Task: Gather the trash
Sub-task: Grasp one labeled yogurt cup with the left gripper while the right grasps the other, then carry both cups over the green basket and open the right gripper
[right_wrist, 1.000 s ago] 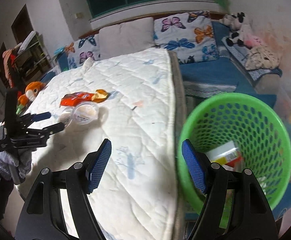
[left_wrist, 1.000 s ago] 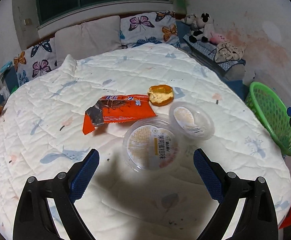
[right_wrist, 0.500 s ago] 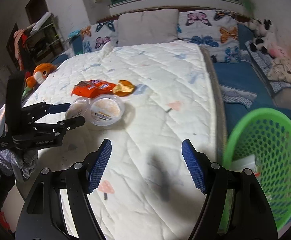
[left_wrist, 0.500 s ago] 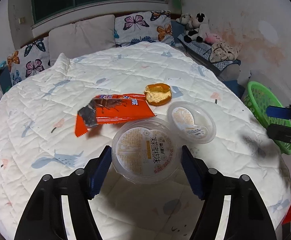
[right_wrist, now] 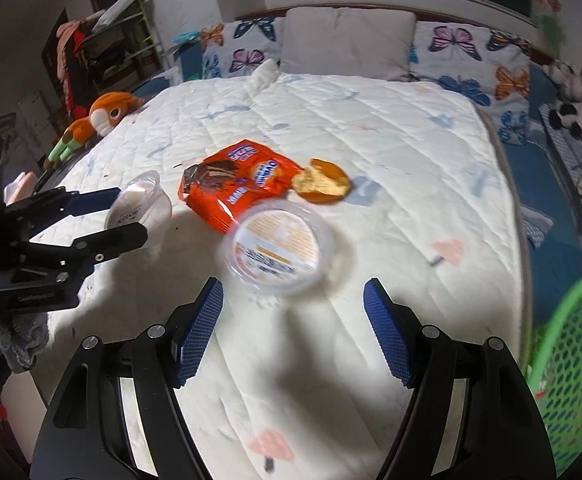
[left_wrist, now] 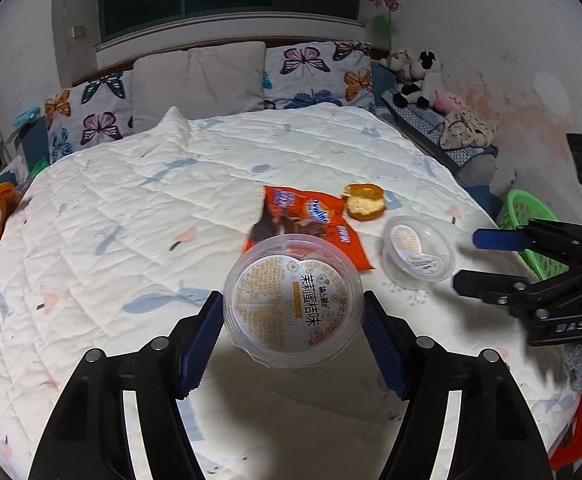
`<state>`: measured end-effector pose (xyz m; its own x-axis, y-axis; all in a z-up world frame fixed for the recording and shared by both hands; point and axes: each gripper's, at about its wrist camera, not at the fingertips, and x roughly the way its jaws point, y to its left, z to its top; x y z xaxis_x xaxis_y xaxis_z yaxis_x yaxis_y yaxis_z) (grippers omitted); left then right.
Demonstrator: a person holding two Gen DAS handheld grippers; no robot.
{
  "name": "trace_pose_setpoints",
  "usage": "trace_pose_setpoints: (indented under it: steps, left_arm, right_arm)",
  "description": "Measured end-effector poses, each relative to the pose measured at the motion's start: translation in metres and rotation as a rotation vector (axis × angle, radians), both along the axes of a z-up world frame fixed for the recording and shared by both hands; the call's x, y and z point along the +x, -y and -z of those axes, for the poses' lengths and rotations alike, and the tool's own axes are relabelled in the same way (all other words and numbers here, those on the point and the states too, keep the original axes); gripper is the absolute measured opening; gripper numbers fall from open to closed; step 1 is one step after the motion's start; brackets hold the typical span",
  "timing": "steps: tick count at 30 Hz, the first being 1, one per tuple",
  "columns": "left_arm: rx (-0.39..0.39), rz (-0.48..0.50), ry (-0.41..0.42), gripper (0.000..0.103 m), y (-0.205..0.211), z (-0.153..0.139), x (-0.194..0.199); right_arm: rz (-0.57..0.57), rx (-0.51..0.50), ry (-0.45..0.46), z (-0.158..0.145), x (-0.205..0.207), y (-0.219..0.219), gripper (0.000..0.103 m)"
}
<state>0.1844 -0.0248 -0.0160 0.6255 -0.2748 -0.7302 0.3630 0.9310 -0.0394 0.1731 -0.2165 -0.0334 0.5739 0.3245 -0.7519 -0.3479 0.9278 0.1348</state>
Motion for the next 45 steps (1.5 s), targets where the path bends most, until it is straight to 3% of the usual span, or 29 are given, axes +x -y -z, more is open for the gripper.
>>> trace_pose_setpoints:
  steps: [14,26,34,45]
  left_arm:
    - [-0.006,-0.020,0.001,0.067,-0.018,0.001,-0.001]
    - [-0.008,0.003,0.011,0.067,-0.006,-0.005,-0.006]
    - [-0.014,0.049,0.022,0.067,0.018,-0.013,-0.015]
    - [-0.031,0.173,0.031,0.067,0.087,-0.027,-0.029]
  right_arm:
    - [-0.014,-0.059,-0.030,0.019,0.034,-0.028,0.073]
    - [0.009,-0.053,0.001,0.010,0.017,-0.021,0.069]
    - [0.072,-0.024,0.022,-0.003,-0.012,0.011,0.069]
    - [0.230,-0.023,0.050,-0.016,-0.059,0.090,0.069]
